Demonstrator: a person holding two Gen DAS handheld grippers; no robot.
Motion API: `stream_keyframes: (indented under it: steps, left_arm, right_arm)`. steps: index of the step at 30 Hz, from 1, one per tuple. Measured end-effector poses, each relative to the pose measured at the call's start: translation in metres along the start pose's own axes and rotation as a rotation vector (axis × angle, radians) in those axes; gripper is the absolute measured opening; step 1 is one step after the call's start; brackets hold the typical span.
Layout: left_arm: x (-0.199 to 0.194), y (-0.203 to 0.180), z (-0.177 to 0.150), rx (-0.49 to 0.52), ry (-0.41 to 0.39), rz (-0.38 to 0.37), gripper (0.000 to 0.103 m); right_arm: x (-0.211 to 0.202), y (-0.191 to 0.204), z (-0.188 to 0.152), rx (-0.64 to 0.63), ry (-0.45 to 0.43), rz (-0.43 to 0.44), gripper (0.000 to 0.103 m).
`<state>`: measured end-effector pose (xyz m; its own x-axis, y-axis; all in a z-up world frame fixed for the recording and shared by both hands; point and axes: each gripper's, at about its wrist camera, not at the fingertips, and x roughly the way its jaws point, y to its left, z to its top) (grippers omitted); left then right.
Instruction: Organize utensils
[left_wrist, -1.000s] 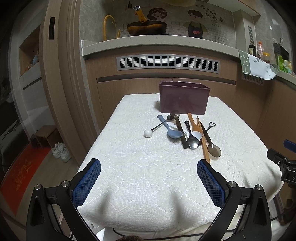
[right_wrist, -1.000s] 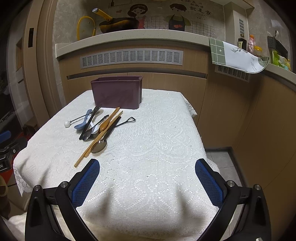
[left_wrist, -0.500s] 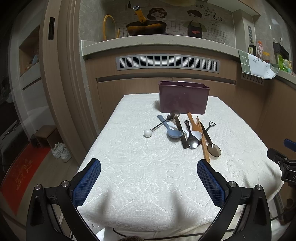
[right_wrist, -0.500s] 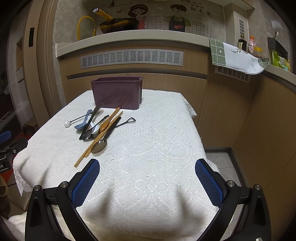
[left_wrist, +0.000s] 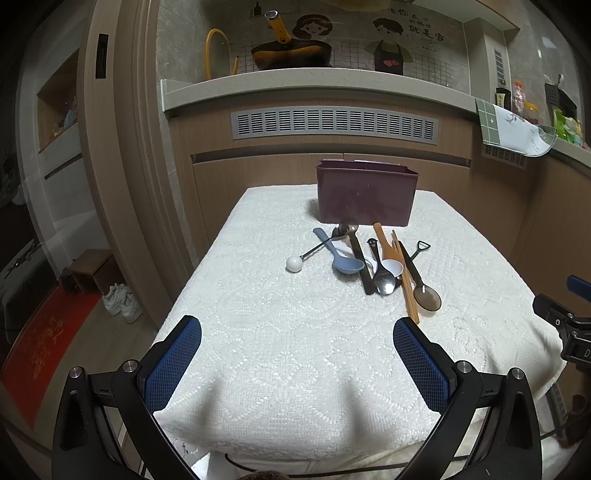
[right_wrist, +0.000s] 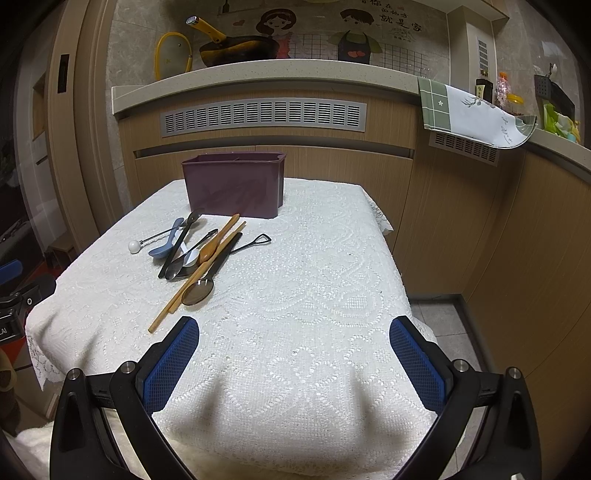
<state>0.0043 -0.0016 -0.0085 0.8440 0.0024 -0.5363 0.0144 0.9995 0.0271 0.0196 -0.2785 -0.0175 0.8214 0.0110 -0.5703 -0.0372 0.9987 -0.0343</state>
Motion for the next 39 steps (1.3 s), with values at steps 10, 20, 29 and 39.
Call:
stream_keyframes:
  steps: [10,20,29,39]
  left_arm:
    - [0.0,0.0,0.0,0.001,0.001,-0.001,0.103]
    - [0.003,-0.001,-0.002,0.01,0.011,-0.003,0.103]
    - [0.037,0.005,0.024,-0.02,0.041,-0.062,0.103]
    - [0.098,0.008,0.057,-0.022,0.067,-0.063,0.103]
  right_arm:
    - [0.0,0.0,0.0,0.0,0.0,-0.001,0.103]
    - [0.001,0.004,0.001,-0.02,-0.007,-0.005,0.103]
    - [0.025,0.003,0.027,-0.051,0.024,0.014,0.103]
    - [0.091,0.02,0.058,-0.198,0.128,-0.02,0.103]
